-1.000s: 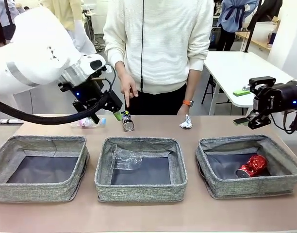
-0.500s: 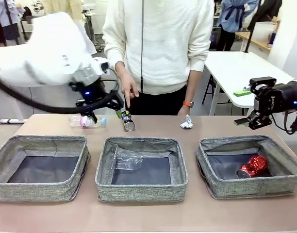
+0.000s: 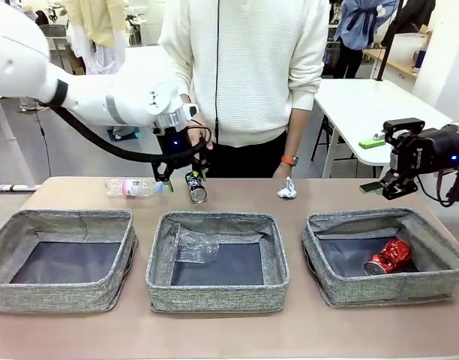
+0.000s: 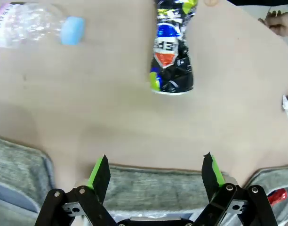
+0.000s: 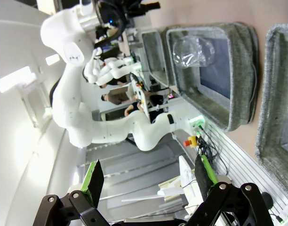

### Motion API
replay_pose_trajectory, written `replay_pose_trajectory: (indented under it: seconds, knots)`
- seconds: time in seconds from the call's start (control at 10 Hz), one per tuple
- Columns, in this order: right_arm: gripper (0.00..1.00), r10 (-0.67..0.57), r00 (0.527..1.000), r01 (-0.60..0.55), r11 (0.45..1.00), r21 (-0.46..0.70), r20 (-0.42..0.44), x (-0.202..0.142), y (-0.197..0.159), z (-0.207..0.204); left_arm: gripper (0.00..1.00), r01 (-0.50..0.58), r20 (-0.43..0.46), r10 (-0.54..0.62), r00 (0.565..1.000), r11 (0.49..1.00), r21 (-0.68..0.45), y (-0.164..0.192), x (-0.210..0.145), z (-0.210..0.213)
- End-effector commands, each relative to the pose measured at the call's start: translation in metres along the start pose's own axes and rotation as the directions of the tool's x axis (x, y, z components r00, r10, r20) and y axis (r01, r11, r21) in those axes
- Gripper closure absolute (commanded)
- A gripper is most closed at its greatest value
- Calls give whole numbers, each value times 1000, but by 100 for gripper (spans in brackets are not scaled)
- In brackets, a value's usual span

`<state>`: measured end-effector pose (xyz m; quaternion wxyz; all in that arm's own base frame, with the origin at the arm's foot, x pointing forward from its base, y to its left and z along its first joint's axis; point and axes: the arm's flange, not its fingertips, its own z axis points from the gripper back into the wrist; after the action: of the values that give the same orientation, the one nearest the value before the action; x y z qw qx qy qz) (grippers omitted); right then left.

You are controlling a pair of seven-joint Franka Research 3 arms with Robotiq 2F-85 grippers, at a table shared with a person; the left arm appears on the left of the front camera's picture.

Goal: Sort the waste into the appropriate baskets.
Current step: Pick up the waste item pointed out by the person.

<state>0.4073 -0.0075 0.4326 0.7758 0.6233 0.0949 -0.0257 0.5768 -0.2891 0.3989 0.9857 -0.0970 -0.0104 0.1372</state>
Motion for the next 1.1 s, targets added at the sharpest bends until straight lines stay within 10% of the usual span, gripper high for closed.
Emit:
replay_pose_trajectory:
  seconds: [0.0, 1.0]
  knots:
    - [0, 9, 1000, -9, 1000, -2, 3, -2, 1, -2, 0, -80, 26, 80, 996, 996, 27, -22, 16, -7]
    - [0, 9, 1000, -9, 1000, -2, 3, -2, 1, -2, 0, -155, 161, 140, 977, 984, 86, -27, 64, -81]
